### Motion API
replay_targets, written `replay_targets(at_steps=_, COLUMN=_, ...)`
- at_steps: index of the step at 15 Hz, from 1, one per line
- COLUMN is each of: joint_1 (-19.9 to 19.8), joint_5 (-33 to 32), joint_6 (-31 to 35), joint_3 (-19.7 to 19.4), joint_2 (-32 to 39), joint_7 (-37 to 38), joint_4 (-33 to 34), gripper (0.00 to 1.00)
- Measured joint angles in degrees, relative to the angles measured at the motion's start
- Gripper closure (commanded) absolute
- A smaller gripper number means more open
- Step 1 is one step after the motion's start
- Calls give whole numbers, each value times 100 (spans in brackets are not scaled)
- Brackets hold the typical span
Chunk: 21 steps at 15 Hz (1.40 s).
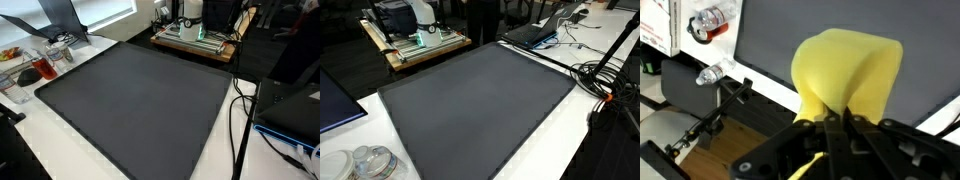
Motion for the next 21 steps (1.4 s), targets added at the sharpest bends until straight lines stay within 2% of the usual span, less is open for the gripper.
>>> replay_targets(at_steps=5, joint_1=80, joint_5=-143, joint_6=21, joint_3=326, joint_2=860, joint_7=-22, joint_4=863, gripper=99)
replay_targets(at_steps=9, joint_1=79, joint_5=-233, joint_6=74, joint_3=394, joint_2=1323, joint_7=-21, joint_4=1113, gripper=98)
replay_targets(at_steps=11, joint_1=79, joint_5=-283, joint_6=87, joint_3=403, joint_2=1471, joint_7=-20, joint_4=1206, gripper=69)
replay_targets(at_steps=21, joint_1=79, joint_5=-297, joint_6=88, joint_3=407, joint_2=1632, joint_7=-20, joint_4=1417, gripper=2)
